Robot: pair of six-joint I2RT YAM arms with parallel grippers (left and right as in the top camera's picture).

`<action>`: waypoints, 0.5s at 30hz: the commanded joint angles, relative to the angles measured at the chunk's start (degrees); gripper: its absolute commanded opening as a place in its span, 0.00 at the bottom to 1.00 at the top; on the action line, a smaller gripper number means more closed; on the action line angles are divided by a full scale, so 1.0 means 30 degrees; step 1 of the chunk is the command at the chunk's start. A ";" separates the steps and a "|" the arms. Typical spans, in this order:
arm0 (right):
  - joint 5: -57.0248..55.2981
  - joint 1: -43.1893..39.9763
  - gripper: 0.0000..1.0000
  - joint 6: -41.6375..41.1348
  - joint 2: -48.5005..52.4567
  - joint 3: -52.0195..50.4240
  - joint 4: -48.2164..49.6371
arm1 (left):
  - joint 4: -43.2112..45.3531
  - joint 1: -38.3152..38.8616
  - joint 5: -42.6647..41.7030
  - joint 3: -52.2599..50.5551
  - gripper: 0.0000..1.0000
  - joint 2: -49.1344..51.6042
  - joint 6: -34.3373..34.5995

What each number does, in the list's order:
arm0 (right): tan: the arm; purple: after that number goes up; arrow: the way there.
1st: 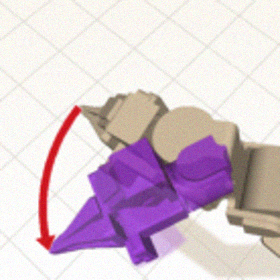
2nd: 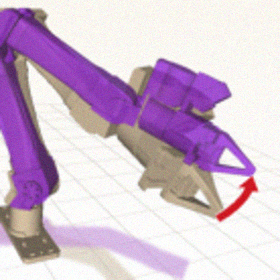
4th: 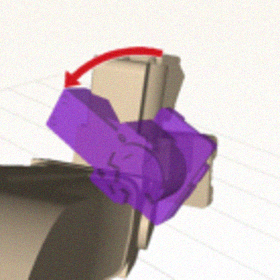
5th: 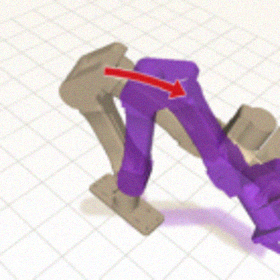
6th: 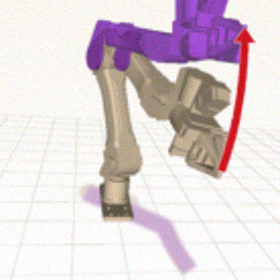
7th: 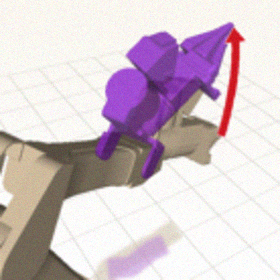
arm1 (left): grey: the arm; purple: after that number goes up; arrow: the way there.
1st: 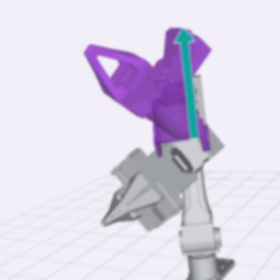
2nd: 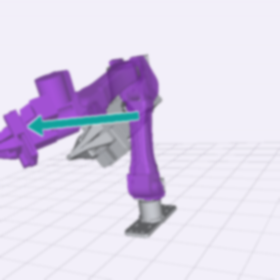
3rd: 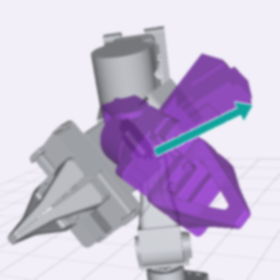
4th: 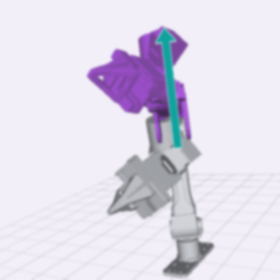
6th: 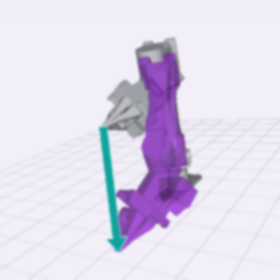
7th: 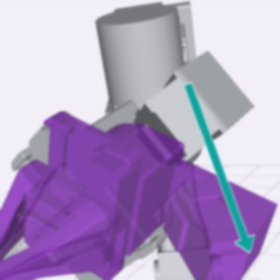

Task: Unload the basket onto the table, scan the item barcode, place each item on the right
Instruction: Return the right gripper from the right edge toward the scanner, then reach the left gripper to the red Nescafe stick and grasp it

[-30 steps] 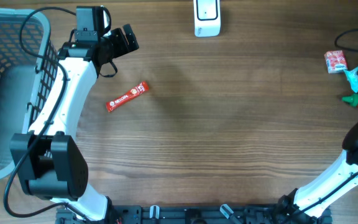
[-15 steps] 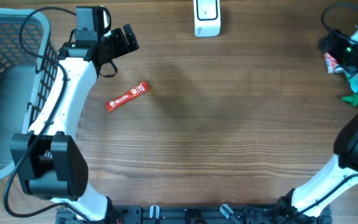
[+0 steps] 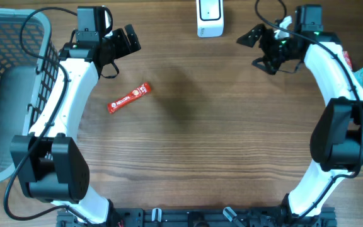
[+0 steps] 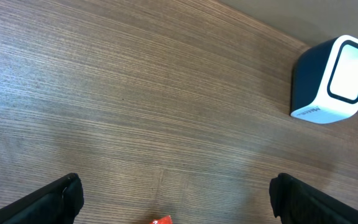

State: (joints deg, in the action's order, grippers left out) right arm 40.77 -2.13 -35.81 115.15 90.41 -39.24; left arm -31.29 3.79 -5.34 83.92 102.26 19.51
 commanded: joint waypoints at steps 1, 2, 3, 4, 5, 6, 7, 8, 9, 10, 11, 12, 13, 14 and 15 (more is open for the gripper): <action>0.0372 0.0131 1.00 -0.2157 -0.0350 -0.0022 -0.0386 | 0.0058 0.0124 0.0240 -0.0124 1.00 -0.0437 -0.0364; 0.0379 0.0131 1.00 -0.2208 -0.0350 -0.0022 -0.0401 | 0.0080 0.0124 0.0240 -0.0124 1.00 -0.0444 -0.0372; 0.0364 0.0131 1.00 -0.2200 -0.0350 -0.0022 -0.0393 | 0.0066 0.0124 0.0248 -0.0124 1.00 -0.0444 -0.0379; 0.0364 0.0131 1.00 -0.2186 -0.0350 -0.0022 -0.0401 | 0.0029 0.0124 0.0255 -0.0124 1.00 -0.0437 -0.0379; 0.0364 0.0131 1.00 -0.2171 -0.0350 -0.0022 -0.0444 | -0.0036 0.0109 0.0255 -0.0124 1.00 -0.0437 -0.0379; 0.0357 0.0131 1.00 -0.2069 -0.0350 -0.0022 -0.0466 | -0.0255 0.0102 0.0350 -0.0124 1.00 -0.0408 -0.0386; 0.0350 0.0131 1.00 -0.2047 -0.0350 -0.0022 -0.0474 | -0.0539 0.0102 0.0430 -0.0124 1.00 -0.0408 -0.0408; 0.0248 0.0131 1.00 -0.2062 -0.0350 -0.0036 -0.0525 | -0.1180 0.0109 0.0459 -0.0124 1.00 -0.0401 -0.0474; 0.0080 0.0131 1.00 -0.2062 -0.0350 -0.0036 -0.0590 | -0.1749 0.0109 0.0444 -0.0131 1.00 -0.0393 -0.0896; -0.0153 0.0131 1.00 -0.2069 -0.0350 -0.0036 -0.0663 | -0.2361 0.0153 0.0452 -0.0146 1.00 -0.0357 -0.1588; -0.0408 0.0131 1.00 -0.2062 -0.0350 -0.0036 -0.0707 | -0.3053 0.0204 0.0452 -0.0153 1.00 -0.0342 -0.2506; -0.0685 0.0131 1.00 -0.2062 -0.0350 -0.0036 -0.0787 | -0.3810 0.0240 0.0466 -0.0153 1.00 -0.0328 -0.3308; -0.0889 0.0131 1.00 -0.2069 -0.0350 -0.0036 -0.0823 | -0.4707 0.0270 0.0466 -0.0153 1.00 -0.0262 -0.4073; -0.1078 0.0131 1.00 -0.2062 -0.0350 -0.0036 -0.0838 | -0.5224 0.0284 0.0459 -0.0153 1.00 -0.0240 -0.4393; -0.1246 0.0131 1.00 -0.2069 -0.0350 -0.0036 -0.0882 | -0.5960 0.0284 0.0554 -0.0153 1.00 -0.0211 -0.4437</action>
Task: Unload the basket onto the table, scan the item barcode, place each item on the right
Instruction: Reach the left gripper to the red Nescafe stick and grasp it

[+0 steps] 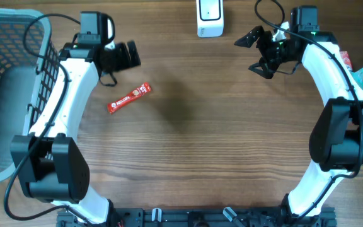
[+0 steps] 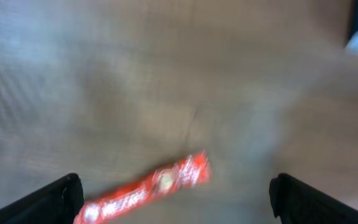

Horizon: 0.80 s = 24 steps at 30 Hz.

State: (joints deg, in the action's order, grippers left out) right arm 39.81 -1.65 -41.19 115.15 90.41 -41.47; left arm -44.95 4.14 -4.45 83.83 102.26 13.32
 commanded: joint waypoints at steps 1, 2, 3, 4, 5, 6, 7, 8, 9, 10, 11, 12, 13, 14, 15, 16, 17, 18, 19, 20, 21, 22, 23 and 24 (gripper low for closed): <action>-0.0998 -0.0029 1.00 -0.0270 -0.0350 -0.0036 -0.0146 | -0.1821 0.0168 0.0313 -0.0124 1.00 -0.0189 -0.2375; -0.1035 -0.0029 1.00 -0.0277 -0.0350 -0.0036 -0.0146 | -0.2295 0.0168 0.0401 -0.0124 1.00 -0.0160 -0.2382; -0.1042 -0.0029 1.00 -0.0270 -0.0350 -0.0036 -0.0146 | -0.2769 0.0168 0.0576 -0.0124 1.00 -0.0117 -0.2390; -0.1042 -0.0029 1.00 -0.0277 -0.0350 -0.0036 -0.0146 | -0.2987 0.0168 0.0605 -0.0131 1.00 -0.0073 -0.2448; -0.1042 -0.0029 1.00 -0.0270 -0.0350 -0.0036 -0.0146 | -0.3053 0.0168 0.0597 -0.0146 1.00 -0.0036 -0.2645; -0.1042 -0.0029 1.00 -0.0277 -0.0350 -0.0036 -0.0146 | -0.3009 0.0175 0.0597 -0.0270 1.00 0.0007 -0.3293; -0.1049 -0.0029 1.00 -0.0270 -0.0350 -0.0036 -0.0146 | -0.2849 0.0175 0.0605 -0.0393 1.00 0.0007 -0.3767; -0.1049 -0.0029 1.00 -0.0270 -0.0350 -0.0036 -0.0146 | -0.2506 0.0175 0.0605 -0.0699 1.00 0.0029 -0.4758; -0.1071 -0.0029 1.00 -0.0270 -0.0350 -0.0036 -0.0146 | -0.2193 0.0175 0.0597 -0.0962 1.00 0.0066 -0.5574; -0.1129 -0.0029 1.00 -0.0262 -0.0350 -0.0036 -0.0153 | -0.1880 0.0175 0.0597 -0.1239 1.00 0.0087 -0.6462; -0.1224 -0.0029 1.00 -0.0277 -0.0350 -0.0036 -0.0204 | -0.1494 0.0175 0.0597 -0.1552 1.00 0.0117 -0.7424; -0.1333 -0.0022 1.00 -0.0277 -0.0350 -0.0036 -0.0255 | -0.1013 0.0175 0.0597 -0.1909 1.00 0.0175 -0.8408; -0.1406 -0.0022 1.00 -0.0270 -0.0350 -0.0036 -0.0313 | -0.0510 0.0175 0.0597 -0.2259 1.00 0.0226 -0.9238; -0.1428 -0.0029 1.00 -0.0270 -0.0350 -0.0036 -0.0357 | 0.0117 0.0175 0.0597 -0.2637 1.00 0.0342 -1.0083; -0.1428 -0.0029 1.00 -0.0270 -0.0350 -0.0036 -0.0379 | 0.0459 0.0175 0.0590 -0.2856 1.00 0.0408 -1.0477; -0.1472 -0.0029 1.00 -0.0277 -0.0350 -0.0036 -0.0423 | 0.0896 0.0175 0.0597 -0.3162 1.00 0.0539 -1.0907; -0.1479 -0.0029 1.00 -0.0255 -0.0350 -0.0036 -0.0437 | 0.1107 0.0175 0.0590 -0.3344 1.00 0.0590 -1.0965; -0.1479 -0.0029 0.99 -0.0262 -0.0342 -0.0036 -0.0466 | 0.1370 0.0168 0.0597 -0.3563 1.00 0.0685 -1.0965; -0.1479 -0.0029 1.00 -0.0262 -0.0350 -0.0036 -0.0503 | 0.1545 0.0168 0.0590 -0.3759 1.00 0.0736 -1.0958; -0.1479 -0.0029 1.00 -0.0262 -0.0350 -0.0036 -0.0503 | 0.1712 0.0168 0.0590 -0.3963 1.00 0.0809 -1.0943; -0.1486 -0.0029 1.00 -0.0270 -0.0350 -0.0036 -0.0503 | 0.1785 0.0168 0.0583 -0.4131 1.00 0.0816 -1.0892; -0.1486 -0.0029 1.00 -0.0270 -0.0350 -0.0036 -0.0495 | 0.1880 0.0175 0.0583 -0.4364 1.00 0.0838 -1.0856; -0.1486 -0.0029 0.99 -0.0262 -0.0350 -0.0036 -0.0495 | 0.2098 0.0175 0.0583 -0.4685 1.00 0.0838 -1.0870; -0.1508 -0.0029 1.00 -0.0262 -0.0350 -0.0036 -0.0495 | 0.2310 0.0175 0.0583 -0.4962 1.00 0.0838 -1.0877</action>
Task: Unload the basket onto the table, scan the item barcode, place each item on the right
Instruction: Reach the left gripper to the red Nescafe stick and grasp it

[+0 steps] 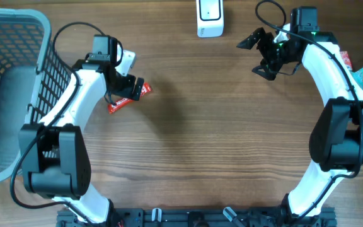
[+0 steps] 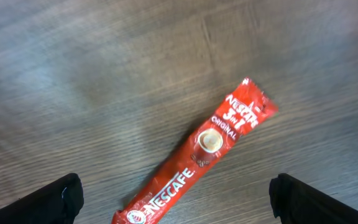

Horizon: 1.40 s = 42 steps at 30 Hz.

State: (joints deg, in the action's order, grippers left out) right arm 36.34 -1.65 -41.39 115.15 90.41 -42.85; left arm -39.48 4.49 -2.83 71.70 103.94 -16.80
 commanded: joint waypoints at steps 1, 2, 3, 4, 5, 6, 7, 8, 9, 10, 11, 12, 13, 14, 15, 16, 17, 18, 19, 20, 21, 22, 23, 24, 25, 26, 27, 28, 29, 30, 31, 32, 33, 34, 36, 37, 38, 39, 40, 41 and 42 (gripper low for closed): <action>-0.0488 -0.0029 1.00 -0.0219 -0.0350 -0.0036 -0.0036 | 0.0634 0.0058 0.0044 -0.1107 1.00 0.0277 -0.0838; -0.0619 -0.0022 1.00 -0.0211 -0.0350 -0.0036 -0.0036 | 0.0845 0.0058 0.0044 -0.1355 1.00 0.0291 -0.0838; -0.0758 -0.0029 1.00 -0.0219 -0.0350 -0.0036 -0.0044 | 0.1042 0.0058 0.0029 -0.1610 1.00 0.0291 -0.0838; -0.0823 -0.0029 1.00 -0.0211 -0.0350 -0.0036 -0.0044 | 0.1282 0.0058 0.0022 -0.1872 1.00 0.0291 -0.0831; -0.0816 -0.0029 1.00 -0.0204 -0.0350 -0.0036 -0.0044 | 0.1559 0.0058 0.0007 -0.2142 0.97 0.0291 -0.0831; -0.0816 -0.0029 1.00 -0.0211 -0.0350 -0.0036 -0.0044 | 0.1880 0.0051 -0.0036 -0.2463 0.96 0.0291 -0.0831; -0.0816 -0.0029 1.00 -0.0211 -0.0350 -0.0036 -0.0044 | 0.2062 0.0051 -0.0073 -0.2637 0.96 0.0291 -0.0831; -0.0816 -0.0029 1.00 -0.0211 -0.0350 -0.0036 -0.0051 | 0.2280 0.0051 -0.0095 -0.2871 0.96 0.0291 -0.0831; -0.0816 -0.0022 1.00 -0.0211 -0.0350 -0.0036 -0.0058 | 0.2535 0.0051 -0.0102 -0.3104 0.97 0.0291 -0.0831; -0.0816 -0.0022 1.00 -0.0219 -0.0350 -0.0036 -0.0095 | 0.2871 0.0058 -0.0102 -0.3395 0.97 0.0291 -0.0823; -0.0816 -0.0029 1.00 -0.0211 -0.0350 -0.0036 -0.0102 | 0.3162 0.0051 -0.0102 -0.3614 0.97 0.0291 -0.0823; -0.0816 -0.0029 1.00 -0.0211 -0.0350 -0.0036 -0.0109 | 0.3402 0.0051 -0.0102 -0.3781 0.97 0.0291 -0.0831; -0.0816 -0.0029 1.00 -0.0211 -0.0350 -0.0036 -0.0102 | 0.4000 0.0051 -0.0102 -0.4109 0.97 0.0291 -0.0831; -0.0816 -0.0029 1.00 -0.0219 -0.0350 -0.0036 -0.0102 | 0.4299 0.0051 -0.0102 -0.4248 0.97 0.0291 -0.0831; -0.0816 -0.0029 1.00 -0.0211 -0.0350 -0.0036 -0.0102 | 0.4568 0.0051 -0.0102 -0.4342 0.95 0.0291 -0.0831; -0.0816 -0.0029 1.00 -0.0211 -0.0350 -0.0036 -0.0117 | 0.4954 0.0058 -0.0109 -0.4466 0.93 0.0291 -0.0823; -0.0816 -0.0029 1.00 -0.0211 -0.0350 -0.0036 -0.0124 | 0.5107 0.0051 -0.0117 -0.4517 0.91 0.0291 -0.0816; -0.0816 -0.0029 1.00 -0.0211 -0.0342 -0.0036 -0.0124 | 0.5275 0.0051 -0.0117 -0.4546 0.88 0.0291 -0.0816; -0.0816 -0.0029 1.00 -0.0211 -0.0350 -0.0036 -0.0124 | 0.5355 0.0051 -0.0117 -0.4546 0.85 0.0291 -0.0823; -0.0816 -0.0029 1.00 -0.0211 -0.0350 -0.0036 -0.0146 | 0.5472 0.0051 -0.0117 -0.4546 0.79 0.0291 -0.0823; -0.0816 -0.0029 1.00 -0.0211 -0.0350 -0.0036 -0.0175 | 0.5530 0.0051 -0.0109 -0.4546 0.75 0.0291 -0.0823; -0.0816 -0.0029 1.00 -0.0219 -0.0350 -0.0036 -0.0189 | 0.5530 0.0051 -0.0117 -0.4546 0.71 0.0291 -0.0823; -0.0816 -0.0029 1.00 -0.0219 -0.0350 -0.0036 -0.0219 | 0.5515 0.0051 -0.0117 -0.4546 0.68 0.0291 -0.0816; -0.0816 -0.0029 1.00 -0.0211 -0.0350 -0.0036 -0.0262 | 0.5442 0.0051 -0.0117 -0.4546 0.63 0.0291 -0.0816; -0.0816 -0.0029 1.00 -0.0219 -0.0342 -0.0036 -0.0277 | 0.5348 0.0058 -0.0117 -0.4546 0.60 0.0291 -0.0816; -0.0816 -0.0029 1.00 -0.0211 -0.0350 -0.0036 -0.0321 | 0.5217 0.0058 -0.0117 -0.4546 0.59 0.0291 -0.0750; -0.0809 -0.0029 1.00 -0.0211 -0.0350 -0.0036 -0.0328 | 0.4998 0.0051 -0.0117 -0.4546 0.59 0.0291 -0.0750; -0.0809 -0.0029 1.00 -0.0211 -0.0350 -0.0036 -0.0335 | 0.4809 0.0051 -0.0117 -0.4546 0.60 0.0291 -0.0750; -0.0809 -0.0029 1.00 -0.0211 -0.0350 -0.0036 -0.0342 | 0.4692 0.0051 -0.0117 -0.4554 0.62 0.0291 -0.0750; -0.0809 -0.0029 1.00 -0.0211 -0.0350 -0.0036 -0.0350 | 0.4539 0.0051 -0.0109 -0.4554 0.63 0.0291 -0.0750; -0.0809 -0.0029 1.00 -0.0219 -0.0350 -0.0036 -0.0357 | 0.4422 0.0051 -0.0109 -0.4554 0.63 0.0291 -0.0758; -0.0809 -0.0029 1.00 -0.0240 -0.0350 -0.0036 -0.0393 | 0.4357 0.0051 -0.0109 -0.4597 0.62 0.0291 -0.0758; -0.0809 -0.0029 1.00 -0.0240 -0.0350 -0.0036 -0.0415 | 0.4386 0.0051 -0.0109 -0.4670 0.57 0.0291 -0.0758; -0.0809 -0.0029 1.00 -0.0255 -0.0350 -0.0036 -0.0452 | 0.4444 0.0051 -0.0109 -0.4779 0.54 0.0291 -0.0758; -0.0809 -0.0029 1.00 -0.0240 -0.0350 -0.0036 -0.0495 | 0.4532 0.0051 -0.0117 -0.4998 0.36 0.0291 -0.0758; -0.0809 -0.0029 1.00 -0.0240 -0.0350 -0.0036 -0.0539 | 0.4597 0.0051 -0.0117 -0.5166 0.27 0.0291 -0.0758; -0.0816 -0.0029 1.00 -0.0248 -0.0350 -0.0036 -0.0546 | 0.4597 0.0051 -0.0117 -0.5238 0.20 0.0291 -0.0758; -0.0816 -0.0029 1.00 -0.0248 -0.0350 -0.0036 -0.0583 | 0.4590 0.0051 -0.0117 -0.5311 0.15 0.0291 -0.0750; -0.0816 -0.0029 1.00 -0.0248 -0.0350 -0.0036 -0.0597 | 0.4597 0.0051 -0.0117 -0.5370 0.12 0.0291 -0.0750; -0.0809 -0.0029 1.00 -0.0240 -0.0350 -0.0036 -0.0605 | 0.4597 0.0051 -0.0117 -0.5406 0.08 0.0291 -0.0750; -0.0816 -0.0029 0.99 -0.0248 -0.0350 -0.0036 -0.0605 | 0.4590 0.0051 -0.0109 -0.5406 0.04 0.0291 -0.0750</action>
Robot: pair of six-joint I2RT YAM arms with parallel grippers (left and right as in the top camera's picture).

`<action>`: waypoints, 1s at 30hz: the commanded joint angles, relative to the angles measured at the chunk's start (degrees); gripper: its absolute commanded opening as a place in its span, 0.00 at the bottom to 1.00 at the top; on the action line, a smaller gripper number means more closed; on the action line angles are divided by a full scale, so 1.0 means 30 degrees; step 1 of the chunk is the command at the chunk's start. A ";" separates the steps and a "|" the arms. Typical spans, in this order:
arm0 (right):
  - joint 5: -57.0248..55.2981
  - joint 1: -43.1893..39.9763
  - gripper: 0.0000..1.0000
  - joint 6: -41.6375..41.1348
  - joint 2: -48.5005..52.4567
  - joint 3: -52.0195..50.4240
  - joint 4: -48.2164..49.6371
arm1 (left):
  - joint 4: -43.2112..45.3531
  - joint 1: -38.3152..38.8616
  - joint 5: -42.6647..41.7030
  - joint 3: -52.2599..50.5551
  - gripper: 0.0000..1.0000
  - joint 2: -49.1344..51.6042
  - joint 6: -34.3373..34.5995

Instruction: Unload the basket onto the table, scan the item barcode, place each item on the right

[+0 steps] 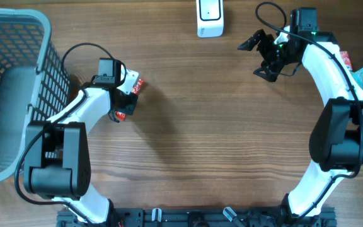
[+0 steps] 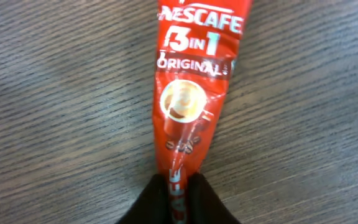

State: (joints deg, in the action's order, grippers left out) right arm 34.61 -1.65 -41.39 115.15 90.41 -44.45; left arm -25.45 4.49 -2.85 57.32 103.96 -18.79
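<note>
A red Nescafe 3-in-1 sachet [image 2: 191,106] lies on the wooden table [image 1: 219,139], left of centre. My left gripper [image 2: 178,196] is shut on it, its black fingertips [image 2: 151,202] pinching the strip's lower part. In the overhead view the left gripper [image 1: 123,99] covers the sachet's middle, and the sachet's red ends [image 1: 137,83] stick out on both sides. The white barcode scanner [image 1: 209,17] stands at the back edge. My right gripper [image 1: 258,57] hangs open near the back right, holding nothing.
A grey wire basket [image 1: 11,82] fills the far left of the table. Green and red items sit at the right edge. Black cables loop off both arms.
My left gripper was open above the sachet. It is now down at the table and shut on the sachet, which has turned slightly. The right arm has barely moved.
My left gripper was open near the back of the table, with the scanner in its view. Then it was closer to the sachet, then open straight over it. Now it is shut on the sachet on the table.
</note>
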 commanded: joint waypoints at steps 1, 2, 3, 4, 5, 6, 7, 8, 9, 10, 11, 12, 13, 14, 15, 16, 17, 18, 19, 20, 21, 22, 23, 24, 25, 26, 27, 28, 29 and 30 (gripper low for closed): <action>-0.0233 -0.0029 1.00 -0.0248 -0.0350 -0.0036 -0.0073 | -0.0080 0.0051 -0.0109 -0.0612 0.04 0.0284 -0.0087; -0.0233 -0.0029 0.99 -0.0248 -0.0350 -0.0036 -0.0073 | -0.0036 0.0051 -0.0095 -0.0605 0.04 0.0284 -0.0087; -0.0226 -0.0029 1.00 -0.0248 -0.0350 -0.0036 -0.0087 | 0.0131 0.0058 -0.0095 -0.0605 0.04 0.0277 -0.0095; -0.0233 -0.0029 1.00 -0.0262 -0.0350 -0.0036 -0.0146 | 0.0284 0.0058 -0.0087 -0.0597 0.04 0.0233 -0.0095; -0.0233 -0.0029 1.00 -0.0262 -0.0350 -0.0036 -0.0197 | 0.0415 0.0058 -0.0087 -0.0568 0.04 0.0175 -0.0095; -0.0233 -0.0029 1.00 -0.0262 -0.0350 -0.0036 -0.0255 | 0.0444 0.0058 -0.0087 -0.0430 0.04 0.0015 -0.0087; -0.0233 -0.0029 1.00 -0.0262 -0.0350 -0.0036 -0.0306 | 0.0415 0.0058 -0.0087 -0.0233 0.04 -0.0138 -0.0073; -0.0233 -0.0029 1.00 -0.0262 -0.0350 -0.0036 -0.0364 | 0.0415 0.0080 -0.0095 -0.0022 0.04 -0.0364 0.0131; -0.0233 -0.0029 1.00 -0.0255 -0.0350 -0.0036 -0.0423 | 0.0452 0.0095 -0.0117 0.0306 0.04 -0.0699 0.0532; -0.0233 -0.0029 1.00 -0.0248 -0.0350 -0.0036 -0.0466 | 0.0510 0.0138 -0.0204 0.0510 0.04 -0.0911 0.0787; -0.0233 -0.0029 1.00 -0.0240 -0.0350 -0.0036 -0.0510 | 0.0729 0.0189 -0.0350 0.0743 0.04 -0.1180 0.1195; -0.0233 -0.0044 1.00 -0.0197 -0.0350 -0.0036 -0.0605 | 0.1268 0.0284 -0.0838 0.0918 0.04 -0.1450 0.1763; -0.0240 -0.0058 1.00 -0.0189 -0.0350 -0.0036 -0.0670 | 0.2091 0.0415 -0.1588 0.0940 0.04 -0.1647 0.2331; -0.0240 -0.0087 1.00 -0.0182 -0.0350 -0.0036 -0.0765 | 0.3009 0.0583 -0.2594 0.0940 0.04 -0.1749 0.2929; -0.0240 -0.0124 1.00 -0.0182 -0.0350 -0.0036 -0.0838 | 0.3701 0.0736 -0.3381 0.0940 0.04 -0.1763 0.3293; -0.0233 -0.0226 1.00 -0.0197 -0.0350 -0.0036 -0.0954 | 0.4539 0.0998 -0.4350 0.0933 0.04 -0.1763 0.3701; -0.0226 -0.0415 1.00 -0.0189 -0.0350 -0.0036 -0.1144 | 0.5464 0.1406 -0.5187 0.0933 0.04 -0.1698 0.4167; -0.0226 -0.0554 1.00 -0.0189 -0.0350 -0.0036 -0.1304 | 0.5887 0.1698 -0.5421 0.0933 0.04 -0.1647 0.4459; -0.0219 -0.0750 1.00 -0.0189 -0.0350 -0.0036 -0.1559 | 0.6339 0.2164 -0.5399 0.0933 0.04 -0.1603 0.4809; -0.0226 -0.1035 1.00 -0.0189 -0.0350 -0.0036 -0.1931 | 0.6739 0.2790 -0.5406 0.0933 0.04 -0.1508 0.4947; -0.0226 -0.1268 1.00 -0.0182 -0.0350 -0.0036 -0.2208 | 0.6958 0.3337 -0.5399 0.0933 0.04 -0.1399 0.4932; -0.0226 -0.1457 1.00 -0.0182 -0.0350 -0.0036 -0.2412 | 0.7155 0.3934 -0.5391 0.0933 0.04 -0.1282 0.4925; -0.0219 -0.1756 1.00 -0.0102 -0.0350 -0.0036 -0.2754 | 0.7373 0.4561 -0.5391 0.0933 0.04 -0.1137 0.4918; -0.0211 -0.1923 1.00 0.0015 -0.0350 -0.0036 -0.2936 | 0.7643 0.5180 -0.5377 0.0933 0.04 -0.0933 0.4911; 0.0015 -0.2259 1.00 0.0408 -0.0350 -0.0036 -0.3184 | 0.7970 0.5960 -0.5158 0.0933 0.04 -0.0663 0.4896; 0.0189 -0.2470 1.00 0.0663 -0.0350 -0.0036 -0.3373 | 0.8211 0.6564 -0.4779 0.0933 0.04 -0.0430 0.4838; 0.0401 -0.2696 1.00 0.0831 -0.0350 -0.0036 -0.3585 | 0.8524 0.7249 -0.4014 0.0933 0.04 -0.0073 0.4838; 0.0423 -0.2841 1.00 0.0838 -0.0350 -0.0036 -0.3803 | 0.8750 0.7774 -0.3308 0.0933 0.04 0.0226 0.4838; 0.0415 -0.2936 1.00 0.0838 -0.0350 -0.0036 -0.3956 | 0.8932 0.8109 -0.2790 0.0933 0.04 0.0488 0.4838; 0.0423 -0.3053 1.00 0.0882 -0.0350 -0.0036 -0.4116 | 0.9245 0.8626 -0.2055 0.0933 0.04 0.0925 0.4838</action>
State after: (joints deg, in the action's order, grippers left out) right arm 34.65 -9.82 -40.36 115.15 90.41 -55.64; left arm 0.62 25.93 -15.40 59.77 102.39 -5.19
